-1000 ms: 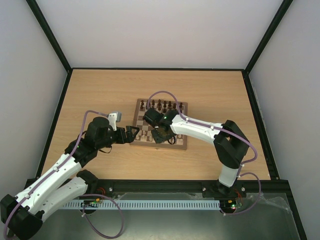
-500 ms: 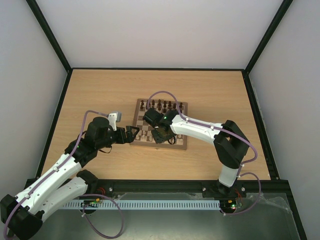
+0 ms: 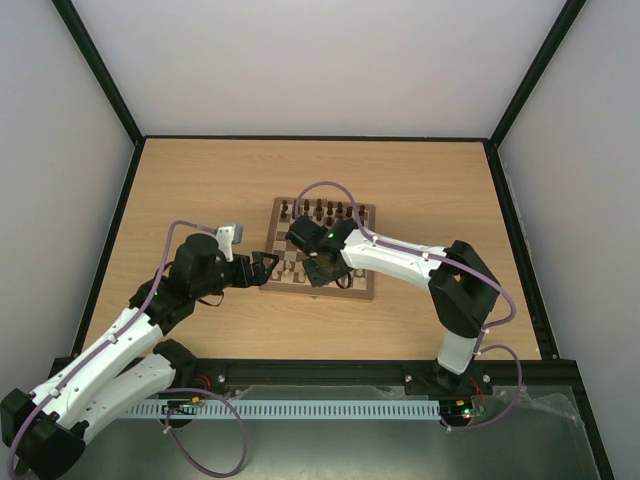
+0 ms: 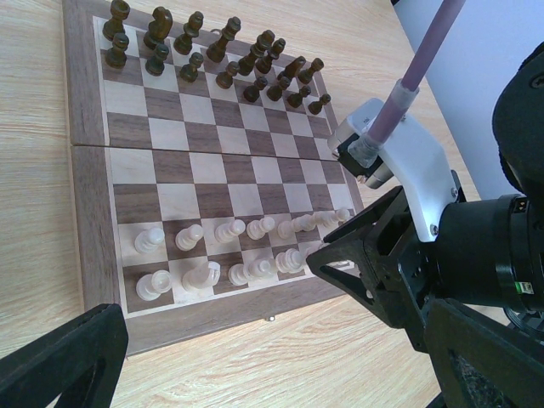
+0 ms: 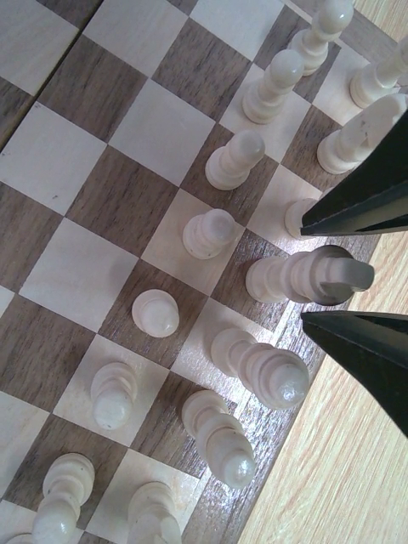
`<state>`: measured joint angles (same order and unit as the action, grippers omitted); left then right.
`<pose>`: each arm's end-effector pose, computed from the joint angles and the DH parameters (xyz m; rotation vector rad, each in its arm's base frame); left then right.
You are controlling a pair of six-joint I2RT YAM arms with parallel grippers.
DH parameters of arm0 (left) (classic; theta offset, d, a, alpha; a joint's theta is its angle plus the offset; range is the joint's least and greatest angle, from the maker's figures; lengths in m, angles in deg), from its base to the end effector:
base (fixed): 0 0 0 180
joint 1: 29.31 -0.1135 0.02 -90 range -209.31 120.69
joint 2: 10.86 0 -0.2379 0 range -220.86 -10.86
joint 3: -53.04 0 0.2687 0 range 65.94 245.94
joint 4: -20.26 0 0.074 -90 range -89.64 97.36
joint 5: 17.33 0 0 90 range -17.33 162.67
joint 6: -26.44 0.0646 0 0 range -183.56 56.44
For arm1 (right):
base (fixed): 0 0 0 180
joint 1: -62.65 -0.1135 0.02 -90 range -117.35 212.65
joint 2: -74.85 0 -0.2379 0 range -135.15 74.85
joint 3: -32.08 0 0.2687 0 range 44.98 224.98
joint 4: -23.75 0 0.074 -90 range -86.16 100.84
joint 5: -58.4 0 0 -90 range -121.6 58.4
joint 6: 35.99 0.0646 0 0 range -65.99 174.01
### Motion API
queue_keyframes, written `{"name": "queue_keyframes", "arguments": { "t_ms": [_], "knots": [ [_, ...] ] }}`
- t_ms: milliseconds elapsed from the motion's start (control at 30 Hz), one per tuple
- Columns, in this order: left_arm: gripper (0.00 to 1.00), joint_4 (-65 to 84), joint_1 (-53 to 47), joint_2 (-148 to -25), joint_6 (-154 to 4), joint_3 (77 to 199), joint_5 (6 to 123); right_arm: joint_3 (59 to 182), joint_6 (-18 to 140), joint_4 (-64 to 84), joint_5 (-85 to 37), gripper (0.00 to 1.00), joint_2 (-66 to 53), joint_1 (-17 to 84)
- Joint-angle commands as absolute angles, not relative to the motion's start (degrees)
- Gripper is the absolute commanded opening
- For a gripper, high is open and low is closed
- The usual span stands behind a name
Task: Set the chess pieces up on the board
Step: Adjust the chess piece on the chessboard, then reset both arms
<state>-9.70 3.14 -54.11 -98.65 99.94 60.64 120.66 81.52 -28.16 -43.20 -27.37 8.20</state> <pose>0.1935 -0.1390 0.2328 0.0912 2.1531 -0.9308 0.2363 0.3084 0.1577 -0.5677 2.6237 0.1755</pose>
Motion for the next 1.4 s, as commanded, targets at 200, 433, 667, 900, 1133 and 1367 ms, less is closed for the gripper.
{"name": "queue_keyframes", "arguments": {
  "t_ms": [200, 433, 667, 900, 1133, 1367],
  "knots": [
    [0.99, -8.72, 2.78, -54.05, -98.85, 100.5, 59.91, 120.72, 81.88, -31.58, -43.55, 0.36, -20.0, 7.73],
    [0.99, -9.05, 2.83, -53.83, -98.84, 102.56, 61.06, 119.58, 82.52, -32.4, -44.54, 0.8, -10.71, 7.79],
    [0.99, -12.12, 2.86, -50.81, -99.59, 104.11, 72.04, 114.38, 83.4, -30.28, -46.87, 0.99, -1.48, 7.72],
    [0.99, -14.08, 2.99, -50.03, -102.61, 102.48, 78.32, 103.11, 79.5, -20.6, -52.76, 0.99, 8.72, 7.76],
    [0.99, -2.58, 3.72, -51.44, -102.56, 98.41, 80.13, 94.78, 77.03, -9.88, -57.12, 0.99, 16.57, 14.85],
    [0.99, 15.06, 3.96, -53.43, -92.12, 93.31, 84.56, 90.4, 76.71, 2.13, -53.54, 0.99, 23.79, 33.35]
  ]
}}
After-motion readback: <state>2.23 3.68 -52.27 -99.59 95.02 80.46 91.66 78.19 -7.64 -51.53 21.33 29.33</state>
